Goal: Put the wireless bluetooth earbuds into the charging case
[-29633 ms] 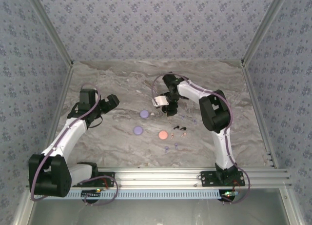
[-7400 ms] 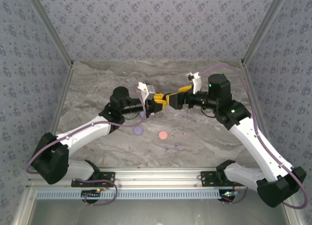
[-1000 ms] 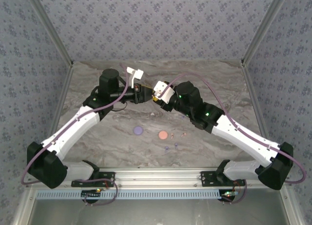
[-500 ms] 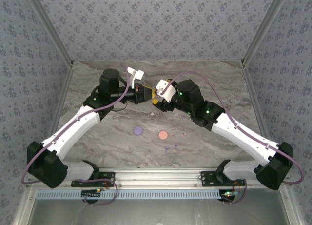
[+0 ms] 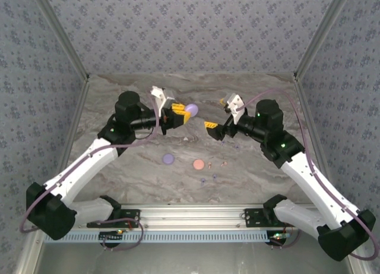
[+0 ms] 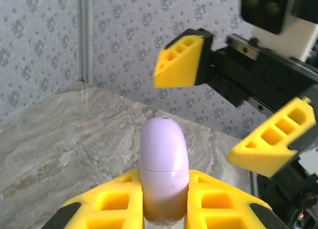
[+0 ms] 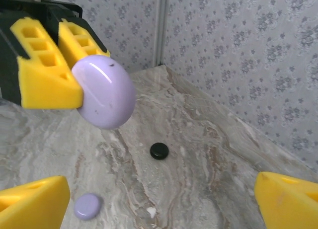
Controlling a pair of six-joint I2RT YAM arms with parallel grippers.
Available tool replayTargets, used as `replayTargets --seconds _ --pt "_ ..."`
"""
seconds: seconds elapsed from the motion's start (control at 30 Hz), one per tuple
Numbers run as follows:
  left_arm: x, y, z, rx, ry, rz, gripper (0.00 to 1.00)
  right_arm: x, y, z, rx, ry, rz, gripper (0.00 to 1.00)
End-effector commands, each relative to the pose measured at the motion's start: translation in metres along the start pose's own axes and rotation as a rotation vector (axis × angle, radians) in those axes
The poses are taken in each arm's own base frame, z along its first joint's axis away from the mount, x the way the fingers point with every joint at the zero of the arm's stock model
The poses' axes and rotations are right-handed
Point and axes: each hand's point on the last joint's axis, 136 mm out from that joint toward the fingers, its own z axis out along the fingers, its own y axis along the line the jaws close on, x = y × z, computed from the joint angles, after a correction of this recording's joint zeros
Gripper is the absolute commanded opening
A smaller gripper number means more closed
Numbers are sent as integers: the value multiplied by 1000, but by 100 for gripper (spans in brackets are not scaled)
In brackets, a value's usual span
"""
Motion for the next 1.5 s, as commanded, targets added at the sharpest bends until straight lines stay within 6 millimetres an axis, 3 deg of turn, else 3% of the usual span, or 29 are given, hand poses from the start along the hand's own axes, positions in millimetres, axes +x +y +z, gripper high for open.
replayTargets --seconds 0.0,0.13,0.37,0.53,1.13,1.47 --pt "-20 -16 -6 17 -81 249 0 -18 12 -2 -79 -70 -22 98" --pt "-18 -20 -5 28 -79 258 0 -23 20 7 -113 -49 -76 97" --pt "-12 -24 -2 45 -61 260 0 -37 16 19 -104 -67 -106 94" --pt "-12 -25 -2 43 -53 265 0 -37 11 23 -88 -55 -106 82" --pt "5 -25 3 49 17 260 0 -46 0 20 -55 -45 -106 76" --pt "7 -23 4 41 22 257 0 -41 -4 15 -40 -11 -90 76"
